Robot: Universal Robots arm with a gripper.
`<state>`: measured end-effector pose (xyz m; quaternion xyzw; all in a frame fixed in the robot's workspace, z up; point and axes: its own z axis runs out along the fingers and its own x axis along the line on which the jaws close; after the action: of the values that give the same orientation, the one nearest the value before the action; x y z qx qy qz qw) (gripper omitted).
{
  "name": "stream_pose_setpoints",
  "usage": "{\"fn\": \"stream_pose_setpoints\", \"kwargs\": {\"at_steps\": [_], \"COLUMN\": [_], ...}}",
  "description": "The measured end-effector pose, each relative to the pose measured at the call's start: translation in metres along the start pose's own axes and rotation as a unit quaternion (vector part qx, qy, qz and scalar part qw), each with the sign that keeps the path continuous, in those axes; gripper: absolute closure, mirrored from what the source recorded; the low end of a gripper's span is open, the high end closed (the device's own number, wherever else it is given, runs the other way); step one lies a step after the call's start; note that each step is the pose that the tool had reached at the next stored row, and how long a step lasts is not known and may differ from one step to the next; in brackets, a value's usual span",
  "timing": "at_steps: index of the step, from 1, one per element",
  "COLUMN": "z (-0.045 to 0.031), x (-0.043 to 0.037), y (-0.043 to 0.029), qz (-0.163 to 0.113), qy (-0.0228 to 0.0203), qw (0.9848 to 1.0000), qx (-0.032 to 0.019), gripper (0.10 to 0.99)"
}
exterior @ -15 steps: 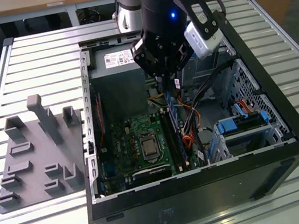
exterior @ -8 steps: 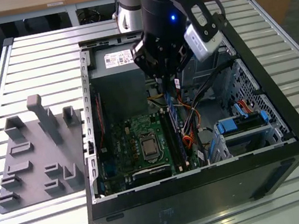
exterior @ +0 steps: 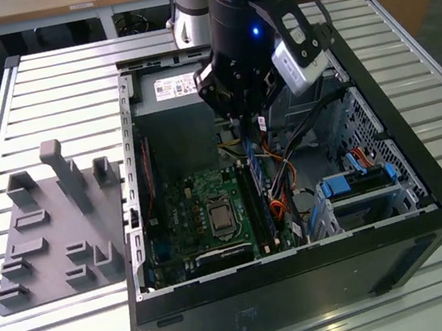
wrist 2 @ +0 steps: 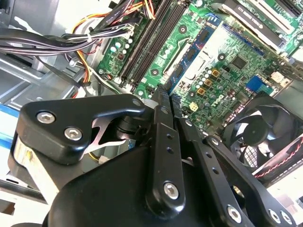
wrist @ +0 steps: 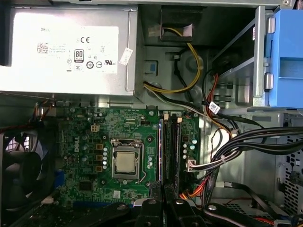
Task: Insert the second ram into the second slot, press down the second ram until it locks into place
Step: 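Press down the second ram until it locks into place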
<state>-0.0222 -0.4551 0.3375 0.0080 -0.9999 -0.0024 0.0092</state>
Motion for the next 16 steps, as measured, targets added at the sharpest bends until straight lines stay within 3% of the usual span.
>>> {"fn": "stream_pose_setpoints", "kwargs": {"at_steps": [16], "z": [0.0093], "x": [-0.0001], "y": [0.0], "qz": [0.0], "qy": [0.0013], "qw": [1.0], "qx": [0.0001], "gripper": [0.949]}}
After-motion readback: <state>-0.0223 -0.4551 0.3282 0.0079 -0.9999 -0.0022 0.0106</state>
